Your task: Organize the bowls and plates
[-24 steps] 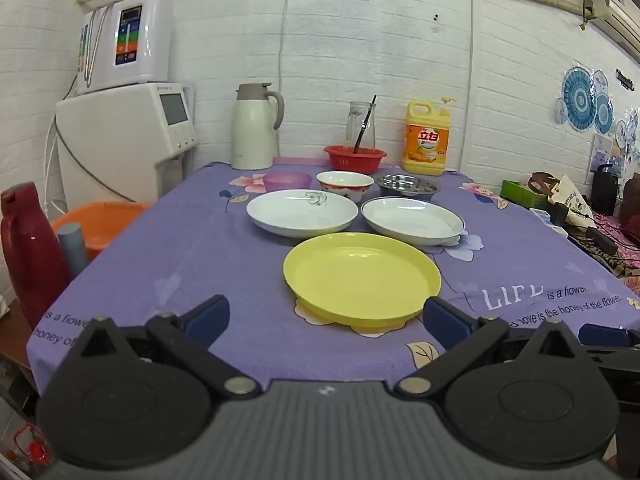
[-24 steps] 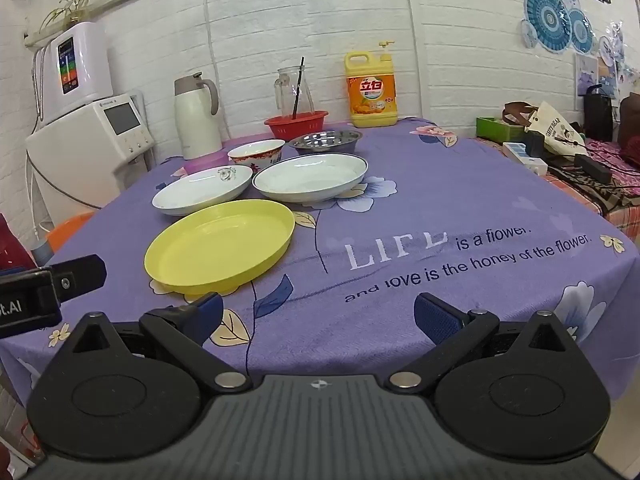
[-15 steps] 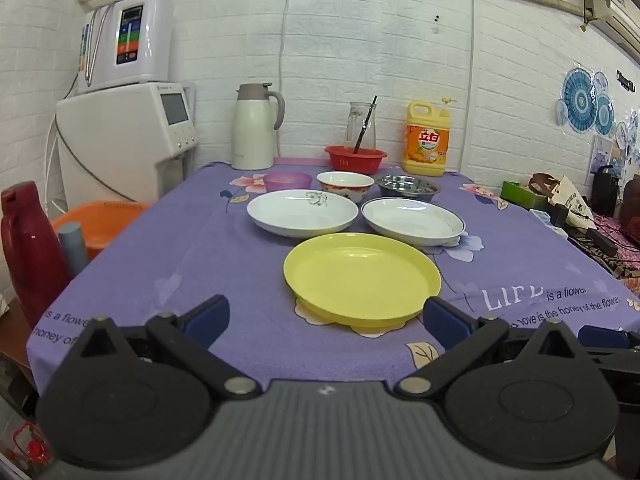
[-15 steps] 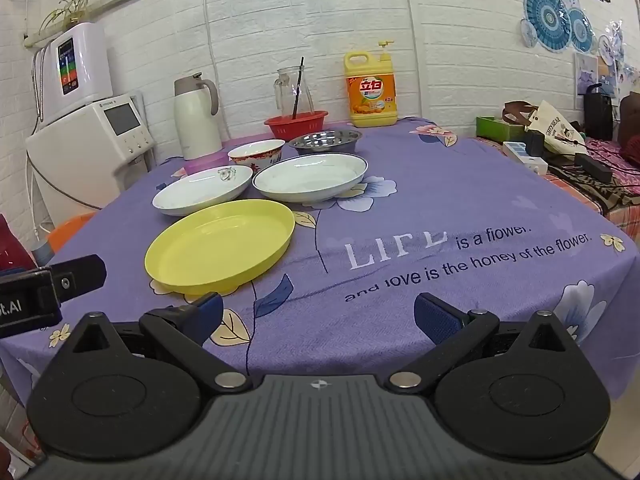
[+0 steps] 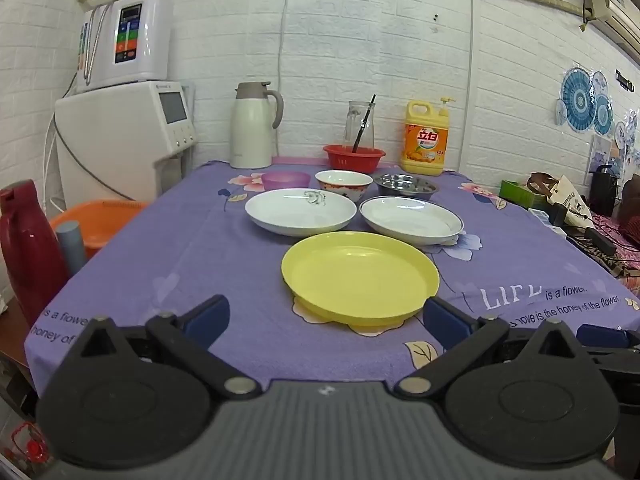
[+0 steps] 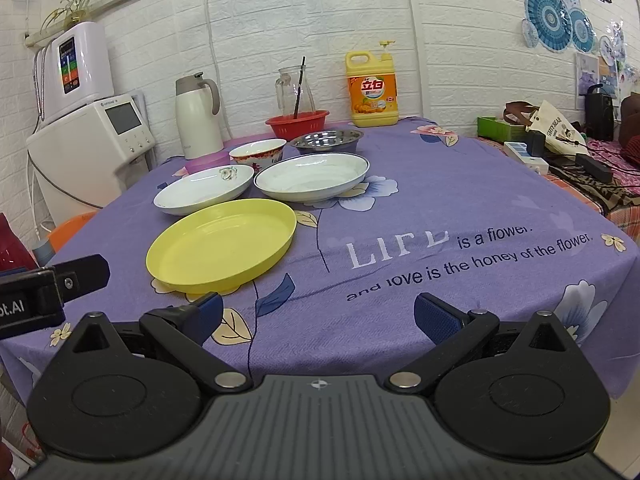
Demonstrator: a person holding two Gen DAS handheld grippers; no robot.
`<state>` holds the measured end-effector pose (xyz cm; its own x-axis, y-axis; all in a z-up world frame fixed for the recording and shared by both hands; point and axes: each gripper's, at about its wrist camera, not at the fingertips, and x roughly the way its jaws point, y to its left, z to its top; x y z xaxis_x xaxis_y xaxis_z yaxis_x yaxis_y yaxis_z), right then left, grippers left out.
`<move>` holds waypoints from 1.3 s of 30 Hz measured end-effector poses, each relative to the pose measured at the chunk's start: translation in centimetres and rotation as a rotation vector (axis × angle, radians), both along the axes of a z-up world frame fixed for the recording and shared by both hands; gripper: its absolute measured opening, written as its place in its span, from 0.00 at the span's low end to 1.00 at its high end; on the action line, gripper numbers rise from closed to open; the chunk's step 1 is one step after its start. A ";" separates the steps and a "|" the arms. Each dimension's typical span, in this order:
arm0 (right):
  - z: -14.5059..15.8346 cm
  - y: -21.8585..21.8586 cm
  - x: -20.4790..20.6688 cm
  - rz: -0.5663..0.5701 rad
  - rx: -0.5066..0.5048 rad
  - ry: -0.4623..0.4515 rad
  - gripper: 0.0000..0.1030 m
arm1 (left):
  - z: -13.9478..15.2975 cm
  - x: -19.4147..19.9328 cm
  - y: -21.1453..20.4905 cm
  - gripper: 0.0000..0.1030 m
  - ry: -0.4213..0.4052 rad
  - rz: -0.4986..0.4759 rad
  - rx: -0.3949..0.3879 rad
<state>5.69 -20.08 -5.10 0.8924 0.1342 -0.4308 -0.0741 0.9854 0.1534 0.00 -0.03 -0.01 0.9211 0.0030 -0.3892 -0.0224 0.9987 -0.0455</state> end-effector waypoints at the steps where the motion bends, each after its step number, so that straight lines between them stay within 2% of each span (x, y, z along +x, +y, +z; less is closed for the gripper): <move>1: 0.0 0.0 0.0 0.000 -0.001 -0.002 1.00 | 0.2 0.0 -0.2 1.00 0.001 0.000 0.000; 18: 0.1 0.2 -0.1 0.005 -0.001 -0.001 1.00 | -0.2 0.1 -0.2 1.00 0.000 -0.019 -0.009; 24: 0.1 0.2 -0.1 0.004 -0.001 -0.001 1.00 | -0.1 0.1 0.0 1.00 -0.002 -0.044 -0.037; 32: -0.2 0.5 0.0 0.010 -0.001 0.004 1.00 | -0.7 0.5 0.1 1.00 0.006 -0.041 -0.034; 36: -0.5 0.8 0.5 0.008 -0.007 0.015 1.00 | -1.0 1.4 0.5 1.00 0.019 -0.019 -0.009; 39: -0.6 1.0 1.0 0.014 -0.011 0.029 1.00 | -1.0 2.0 0.8 1.00 0.030 -0.014 -0.024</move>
